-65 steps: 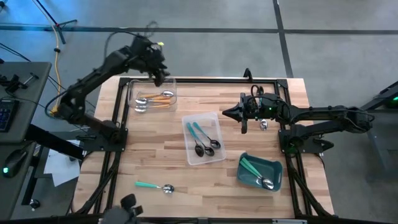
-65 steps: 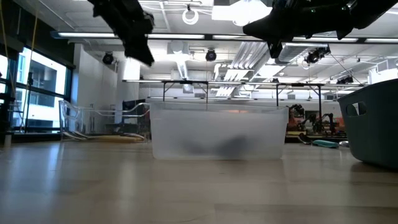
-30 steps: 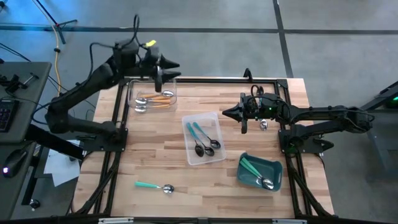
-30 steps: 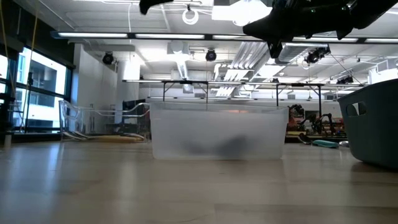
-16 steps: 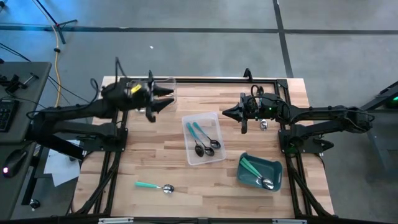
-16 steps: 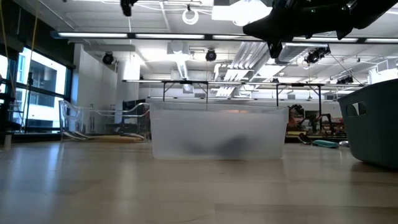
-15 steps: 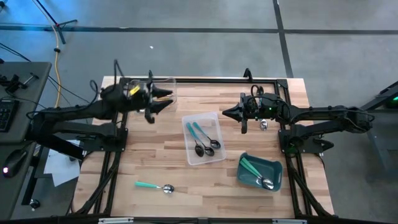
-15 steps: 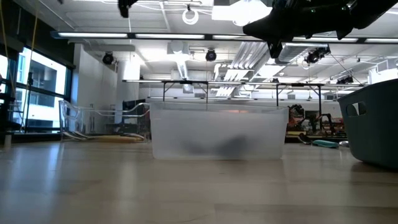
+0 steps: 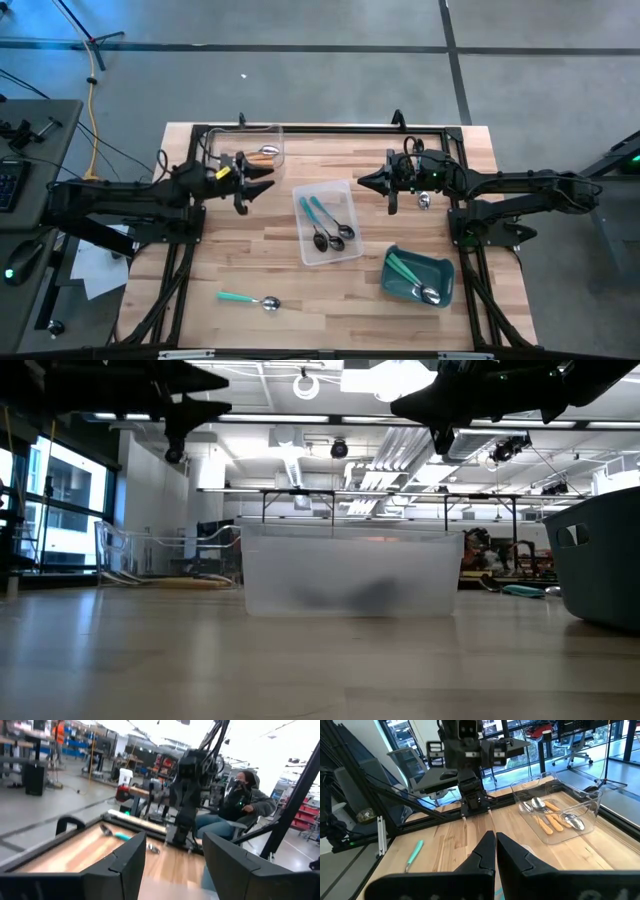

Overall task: Sort silverware by color (type)
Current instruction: Put the light blue spoon into the blue bin

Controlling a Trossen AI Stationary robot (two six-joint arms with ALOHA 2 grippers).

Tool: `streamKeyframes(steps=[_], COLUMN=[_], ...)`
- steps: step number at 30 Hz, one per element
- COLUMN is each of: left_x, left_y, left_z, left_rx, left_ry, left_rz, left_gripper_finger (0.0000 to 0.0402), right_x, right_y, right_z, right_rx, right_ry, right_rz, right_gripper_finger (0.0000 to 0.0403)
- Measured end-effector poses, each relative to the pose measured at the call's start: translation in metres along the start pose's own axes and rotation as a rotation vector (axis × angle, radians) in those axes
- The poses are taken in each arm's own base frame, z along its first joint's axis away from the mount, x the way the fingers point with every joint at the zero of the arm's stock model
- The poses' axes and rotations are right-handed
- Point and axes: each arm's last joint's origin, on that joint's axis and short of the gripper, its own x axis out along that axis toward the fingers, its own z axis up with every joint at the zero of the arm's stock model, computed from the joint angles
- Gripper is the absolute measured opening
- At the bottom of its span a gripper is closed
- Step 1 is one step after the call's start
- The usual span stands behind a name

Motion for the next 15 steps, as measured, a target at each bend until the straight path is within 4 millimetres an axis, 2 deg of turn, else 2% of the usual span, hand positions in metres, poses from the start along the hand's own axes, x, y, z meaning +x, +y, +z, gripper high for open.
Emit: streamKeyframes(steps=[4, 7, 15], left_x=[-0.0020, -0.0020, -0.0021], left_y=[0.0022, 0.0023, 0.0023], left_z=[-0.0077, -0.0076, -0.0077], left_rx=[-0.021, -0.008, 0.048], left_ry=[0.018, 0.017, 0.019], left_rz=[0.005, 0.005, 0.005], left_gripper_finger=[0.0178, 0.0152, 0.0013], right_x=[0.0000, 0.0000, 0.0000], right_y=[-0.0002, -0.0009, -0.0009], right_z=[0.0000, 0.0002, 0.0002], right_rx=[-0.003, 0.000, 0.000], right_ry=[-0.002, -0.006, -0.006], right_rz=[-0.007, -0.027, -0.028], right_gripper_finger=[0.0000, 0.0000, 0.0000])
